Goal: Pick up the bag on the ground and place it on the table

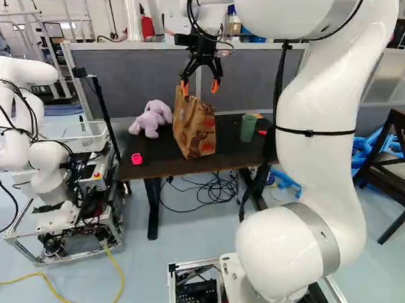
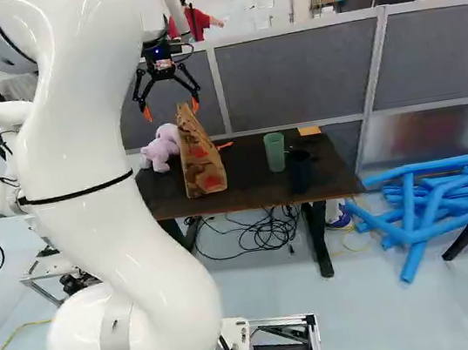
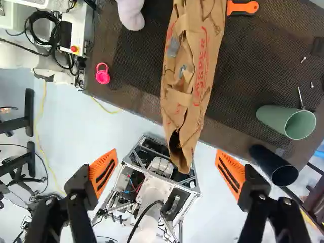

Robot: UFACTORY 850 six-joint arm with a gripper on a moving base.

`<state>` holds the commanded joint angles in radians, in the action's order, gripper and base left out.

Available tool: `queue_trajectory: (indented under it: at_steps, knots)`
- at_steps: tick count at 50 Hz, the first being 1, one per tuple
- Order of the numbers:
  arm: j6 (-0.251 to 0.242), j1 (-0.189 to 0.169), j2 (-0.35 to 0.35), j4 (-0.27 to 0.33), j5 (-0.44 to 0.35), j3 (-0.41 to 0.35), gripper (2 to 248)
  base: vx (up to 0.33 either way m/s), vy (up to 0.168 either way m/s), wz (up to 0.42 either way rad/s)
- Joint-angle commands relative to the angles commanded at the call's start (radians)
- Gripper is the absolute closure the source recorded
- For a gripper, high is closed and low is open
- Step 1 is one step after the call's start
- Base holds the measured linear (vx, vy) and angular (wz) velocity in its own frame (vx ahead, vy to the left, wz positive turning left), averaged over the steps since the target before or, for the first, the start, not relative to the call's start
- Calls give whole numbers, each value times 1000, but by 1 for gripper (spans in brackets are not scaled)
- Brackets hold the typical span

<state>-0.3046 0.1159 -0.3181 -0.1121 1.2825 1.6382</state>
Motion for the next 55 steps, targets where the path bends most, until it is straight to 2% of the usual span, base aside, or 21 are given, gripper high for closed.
queue_trajectory:
  at_steps: [55]
  knots:
    - [0,0,0,0,0,0,3,-126,-3,1]
